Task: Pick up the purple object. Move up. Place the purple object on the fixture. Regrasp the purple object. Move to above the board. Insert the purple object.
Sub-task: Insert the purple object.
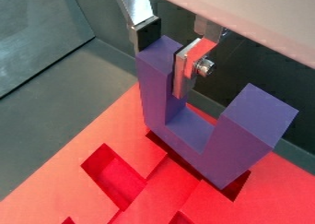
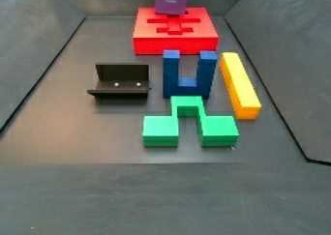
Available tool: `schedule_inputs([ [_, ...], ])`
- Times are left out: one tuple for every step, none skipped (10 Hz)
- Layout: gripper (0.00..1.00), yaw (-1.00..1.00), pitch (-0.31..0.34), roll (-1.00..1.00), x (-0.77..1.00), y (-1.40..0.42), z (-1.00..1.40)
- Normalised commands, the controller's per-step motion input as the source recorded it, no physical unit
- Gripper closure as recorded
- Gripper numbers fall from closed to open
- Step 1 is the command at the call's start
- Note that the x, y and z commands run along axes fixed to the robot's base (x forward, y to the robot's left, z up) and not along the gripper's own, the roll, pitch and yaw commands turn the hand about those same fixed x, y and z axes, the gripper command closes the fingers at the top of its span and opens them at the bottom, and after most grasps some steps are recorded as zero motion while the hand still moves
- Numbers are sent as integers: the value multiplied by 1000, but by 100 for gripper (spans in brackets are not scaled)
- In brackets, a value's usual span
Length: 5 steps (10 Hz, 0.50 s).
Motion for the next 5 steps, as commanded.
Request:
schedule_inputs([
  [100,0,50,-351,-9,0,-86],
  [100,0,54,-409,-17,60,-11],
  [100,0,51,-463,-43,103,0],
  [100,0,30,-473,-46,74,0],
  [100,6,0,-309,0,37,14],
])
